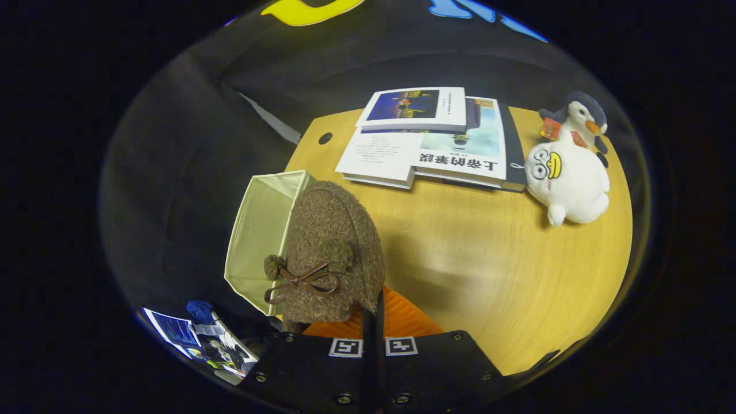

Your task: Open the storage box then place both shoes into the box .Put the left shoe in first, then the right shoe, with the right side of both shoes facing outward in a uniform manner.

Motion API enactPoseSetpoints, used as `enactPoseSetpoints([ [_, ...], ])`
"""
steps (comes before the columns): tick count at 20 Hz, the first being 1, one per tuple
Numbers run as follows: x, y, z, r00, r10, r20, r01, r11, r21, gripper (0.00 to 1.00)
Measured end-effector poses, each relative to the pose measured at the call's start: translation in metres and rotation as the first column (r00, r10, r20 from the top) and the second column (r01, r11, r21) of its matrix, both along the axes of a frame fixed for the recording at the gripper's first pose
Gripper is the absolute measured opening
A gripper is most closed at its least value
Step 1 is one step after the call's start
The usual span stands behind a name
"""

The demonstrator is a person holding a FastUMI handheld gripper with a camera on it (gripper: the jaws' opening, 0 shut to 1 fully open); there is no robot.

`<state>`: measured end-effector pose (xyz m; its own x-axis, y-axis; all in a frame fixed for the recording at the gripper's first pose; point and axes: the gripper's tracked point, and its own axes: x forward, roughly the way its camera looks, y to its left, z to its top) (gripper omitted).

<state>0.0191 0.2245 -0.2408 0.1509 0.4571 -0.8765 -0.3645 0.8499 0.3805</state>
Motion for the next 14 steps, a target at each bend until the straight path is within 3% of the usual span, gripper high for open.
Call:
enactPoseSetpoints([
  [14,-0.001,0.126,0.031,0.983,0.182,0.014,-0.183,0.983,0.025,0.01],
])
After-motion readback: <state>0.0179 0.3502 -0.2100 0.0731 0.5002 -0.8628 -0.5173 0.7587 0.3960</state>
